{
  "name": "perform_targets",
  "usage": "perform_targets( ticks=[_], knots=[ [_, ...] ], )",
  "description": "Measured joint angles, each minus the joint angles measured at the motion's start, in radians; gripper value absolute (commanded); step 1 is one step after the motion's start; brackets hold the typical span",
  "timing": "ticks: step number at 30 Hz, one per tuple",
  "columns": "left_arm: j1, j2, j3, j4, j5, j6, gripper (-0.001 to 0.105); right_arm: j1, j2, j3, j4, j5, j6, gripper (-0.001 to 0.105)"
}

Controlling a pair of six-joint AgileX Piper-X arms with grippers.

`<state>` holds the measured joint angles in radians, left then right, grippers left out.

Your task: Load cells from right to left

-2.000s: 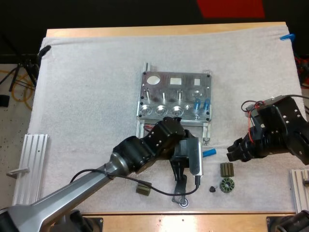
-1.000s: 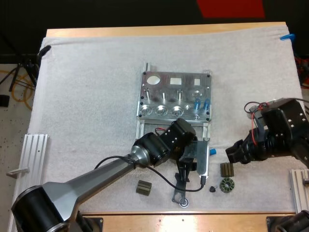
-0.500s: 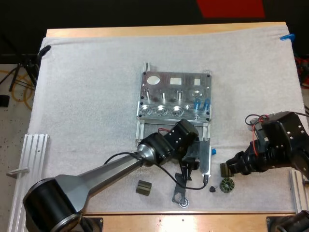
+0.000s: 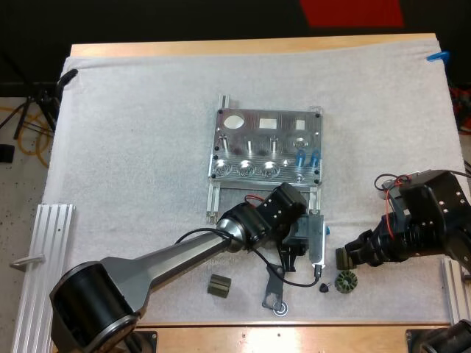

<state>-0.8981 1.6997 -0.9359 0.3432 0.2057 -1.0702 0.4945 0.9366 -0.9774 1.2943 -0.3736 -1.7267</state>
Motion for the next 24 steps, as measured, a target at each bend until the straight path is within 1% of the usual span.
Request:
perform_targets(
  ticks=[14, 19, 21, 24],
  knots=[
    [-0.041, 0.038, -0.01, -0.031, 0.003, 0.008, 0.052, 0.0, 0.0, 0.0, -0.002, 0.0, 0.0, 0.046],
    [-0.044, 0.038, -0.01, -0.027, -0.011, 0.008, 0.052, 0.0, 0.0, 0.0, -0.002, 0.0, 0.0, 0.046],
    [-0.044, 0.038, -0.013, -0.014, -0.011, -0.008, 0.052, 0.0, 0.0, 0.0, -0.002, 0.0, 0.0, 0.046],
    [-0.046, 0.038, -0.018, -0.008, -0.049, -0.039, 0.052, 0.0, 0.0, 0.0, -0.002, 0.0, 0.0, 0.046]
  ],
)
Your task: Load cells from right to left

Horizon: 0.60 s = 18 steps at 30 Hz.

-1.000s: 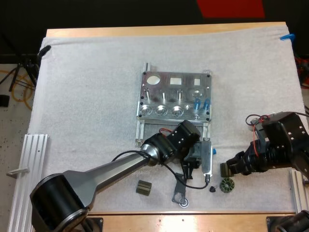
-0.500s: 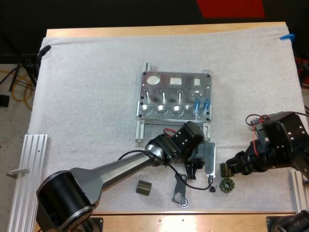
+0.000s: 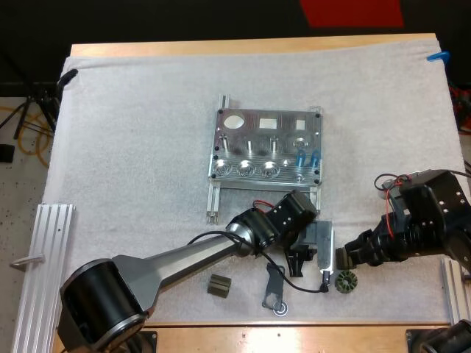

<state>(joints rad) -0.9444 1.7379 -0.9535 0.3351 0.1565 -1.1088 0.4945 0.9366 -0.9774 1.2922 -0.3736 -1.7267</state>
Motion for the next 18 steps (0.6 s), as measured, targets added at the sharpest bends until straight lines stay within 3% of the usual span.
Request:
perform_targets(
  ticks=[18],
  knots=[
    [-0.012, -0.025, -0.024, 0.205, -0.15, -0.032, 0.052, 0.0, 0.0, 0.0, 0.0, 0.0, 0.021, 0.046]
  ],
)
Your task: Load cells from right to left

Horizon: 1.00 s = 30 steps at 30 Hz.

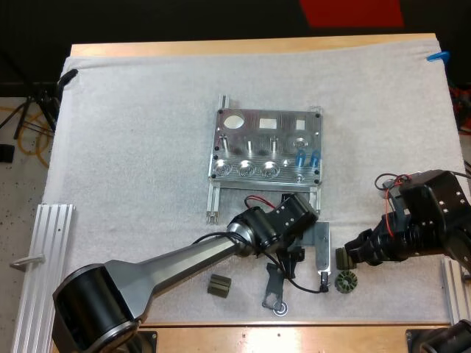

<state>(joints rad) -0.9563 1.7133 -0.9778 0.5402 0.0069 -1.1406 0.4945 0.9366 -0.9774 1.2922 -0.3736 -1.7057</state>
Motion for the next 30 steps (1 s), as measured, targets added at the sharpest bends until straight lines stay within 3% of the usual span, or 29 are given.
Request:
perform_targets(
  ticks=[8, 15, 30],
  knots=[
    [0.014, 0.024, -0.049, 0.217, -0.111, -0.013, 0.052, 0.0, 0.0, 0.0, -0.002, 0.0, 0.0, 0.046],
    [0.014, -0.004, -0.097, 0.227, -0.13, -0.013, 0.052, 0.0, 0.0, 0.0, -0.002, 0.0, 0.0, 0.046],
    [0.003, -0.02, -0.125, 0.214, 0.024, 0.018, 0.052, 0.0, 0.0, 0.0, -0.011, 0.0, 0.0, 0.046]
  ],
)
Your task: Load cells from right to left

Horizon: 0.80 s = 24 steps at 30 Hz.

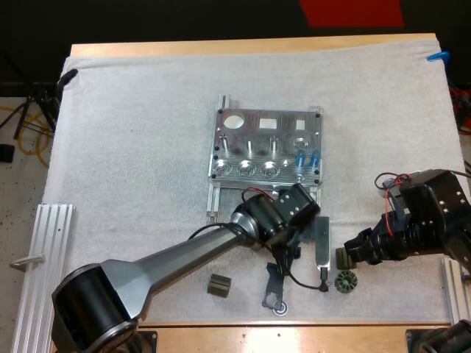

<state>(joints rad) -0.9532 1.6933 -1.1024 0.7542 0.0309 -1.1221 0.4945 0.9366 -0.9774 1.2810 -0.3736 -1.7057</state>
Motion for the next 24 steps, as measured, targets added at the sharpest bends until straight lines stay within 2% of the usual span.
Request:
perform_targets(
  ticks=[8, 24],
  knots=[
    [-0.031, 0.012, 0.0, -0.1, 0.025, 0.007, 0.052, 0.0, 0.0, 0.0, -0.001, 0.0, 0.0, 0.046],
    [-0.031, 0.106, 0.0, -0.153, 0.025, 0.007, 0.052, 0.0, 0.0, 0.0, -0.003, 0.0, 0.0, 0.046]
  ],
)
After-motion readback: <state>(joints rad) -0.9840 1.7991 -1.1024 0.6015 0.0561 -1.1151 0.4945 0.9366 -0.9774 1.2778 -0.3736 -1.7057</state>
